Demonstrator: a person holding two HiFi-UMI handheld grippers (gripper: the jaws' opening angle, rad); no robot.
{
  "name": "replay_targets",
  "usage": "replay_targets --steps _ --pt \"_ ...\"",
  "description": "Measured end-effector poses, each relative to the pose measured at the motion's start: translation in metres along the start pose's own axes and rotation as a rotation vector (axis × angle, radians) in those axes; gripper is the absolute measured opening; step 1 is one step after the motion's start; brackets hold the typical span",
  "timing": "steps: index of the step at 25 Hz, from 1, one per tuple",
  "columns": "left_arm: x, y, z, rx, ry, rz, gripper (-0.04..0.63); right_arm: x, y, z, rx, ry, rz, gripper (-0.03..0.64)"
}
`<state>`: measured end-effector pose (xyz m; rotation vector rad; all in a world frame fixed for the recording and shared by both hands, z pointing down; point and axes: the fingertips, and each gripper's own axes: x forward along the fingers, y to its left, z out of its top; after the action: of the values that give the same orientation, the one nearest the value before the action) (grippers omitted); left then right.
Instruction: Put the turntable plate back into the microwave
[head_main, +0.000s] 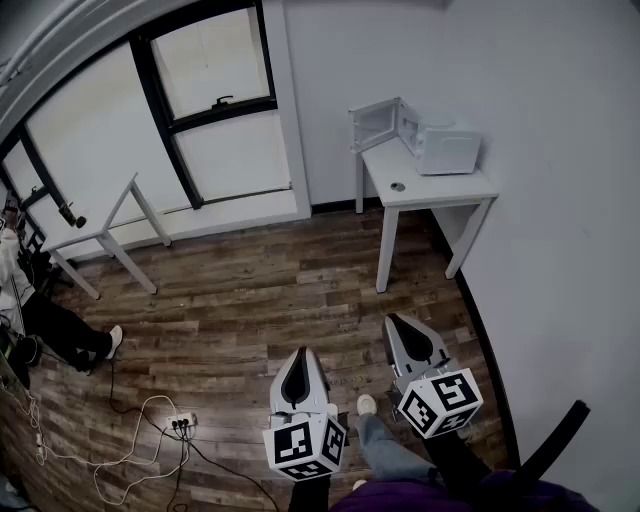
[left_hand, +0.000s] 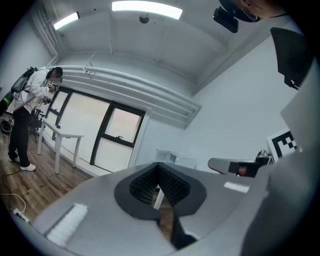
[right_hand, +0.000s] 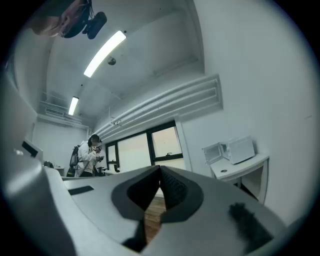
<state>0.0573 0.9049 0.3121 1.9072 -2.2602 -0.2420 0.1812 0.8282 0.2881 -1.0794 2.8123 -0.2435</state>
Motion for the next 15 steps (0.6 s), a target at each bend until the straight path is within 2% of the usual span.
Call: replay_targets --steps 6,10,15 --pt "0.104 0.005 0.019 -0.018 -0.002 -0.016 0.005 0.088 -0.055 0.013 -0.054 0.034 -0.021 0.011" --pt "0.188 0.012 0.029 -0.016 -0.009 -0.027 0.005 0.166 -0.092 0.024 -0.085 0.028 0.015 0.011" --pt "0.268 0.023 0.031 -0.019 -0.006 0.014 0.005 0.243 -0.134 0.04 -0.105 0.016 0.076 0.011"
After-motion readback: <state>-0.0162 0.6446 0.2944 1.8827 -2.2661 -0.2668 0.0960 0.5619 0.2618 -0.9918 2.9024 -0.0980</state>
